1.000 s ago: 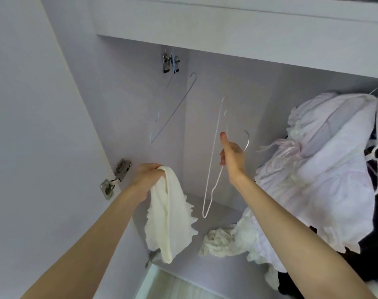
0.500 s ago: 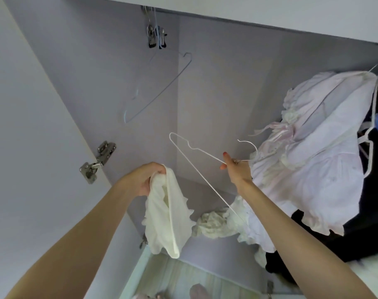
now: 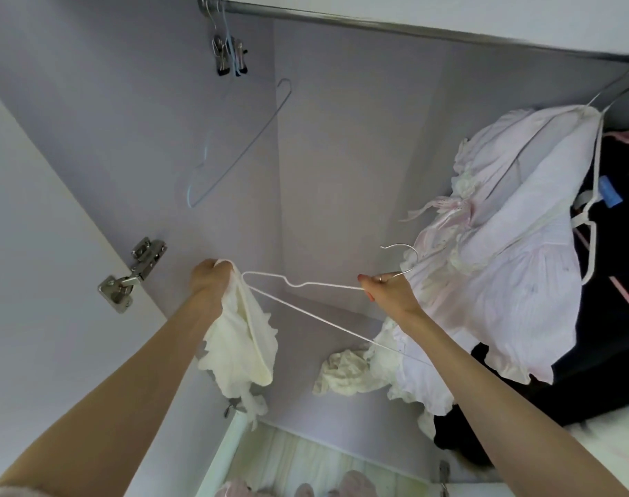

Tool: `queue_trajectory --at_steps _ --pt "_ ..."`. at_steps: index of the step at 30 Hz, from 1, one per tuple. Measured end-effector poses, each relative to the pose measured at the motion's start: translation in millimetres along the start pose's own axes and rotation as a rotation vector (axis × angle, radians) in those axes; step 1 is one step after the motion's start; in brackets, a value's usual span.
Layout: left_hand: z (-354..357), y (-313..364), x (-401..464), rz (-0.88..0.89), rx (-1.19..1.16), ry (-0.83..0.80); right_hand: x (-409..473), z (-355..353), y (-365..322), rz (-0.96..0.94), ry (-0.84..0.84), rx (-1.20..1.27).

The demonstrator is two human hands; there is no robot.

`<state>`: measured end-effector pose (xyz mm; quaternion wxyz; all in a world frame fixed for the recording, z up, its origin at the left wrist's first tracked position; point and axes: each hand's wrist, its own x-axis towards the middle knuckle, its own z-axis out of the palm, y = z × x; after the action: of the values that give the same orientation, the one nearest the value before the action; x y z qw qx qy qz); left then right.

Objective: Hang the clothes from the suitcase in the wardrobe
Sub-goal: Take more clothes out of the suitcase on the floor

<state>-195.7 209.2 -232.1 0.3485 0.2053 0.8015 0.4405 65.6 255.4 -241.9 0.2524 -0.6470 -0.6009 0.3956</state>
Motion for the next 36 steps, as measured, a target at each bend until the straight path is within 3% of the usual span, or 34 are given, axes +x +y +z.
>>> queue_trajectory --at_steps 8,13,17,20,24,26,29,33,36 --pt "12 15 -15 0.37 0.28 0.117 -1 13 -21 -0.164 -0.015 -0.216" --pt "25 32 -37 0.517 0.297 -0.038 -3 33 -38 -0.187 -0.075 -0.298" --pt "29 38 -48 0.512 0.263 -0.223 -5 30 -52 -0.178 -0.047 -0.075" --pt "30 35 -54 0.629 0.552 -0.389 -2 21 -55 -0.159 -0.008 0.007" --pt "30 37 -48 0.991 1.036 -0.265 -3 14 -52 -0.148 -0.016 0.085" --pt "30 39 -46 1.027 1.002 -0.311 -5 11 -53 -0.134 -0.018 0.127" --pt "29 38 -46 0.95 0.739 -0.421 -6 8 -59 -0.177 0.007 0.22" --pt "27 31 -42 0.854 0.642 -0.346 -5 21 -51 -0.543 0.266 0.046" --pt "19 31 -41 0.778 0.575 -0.299 -11 33 -37 -0.67 0.382 -0.066"
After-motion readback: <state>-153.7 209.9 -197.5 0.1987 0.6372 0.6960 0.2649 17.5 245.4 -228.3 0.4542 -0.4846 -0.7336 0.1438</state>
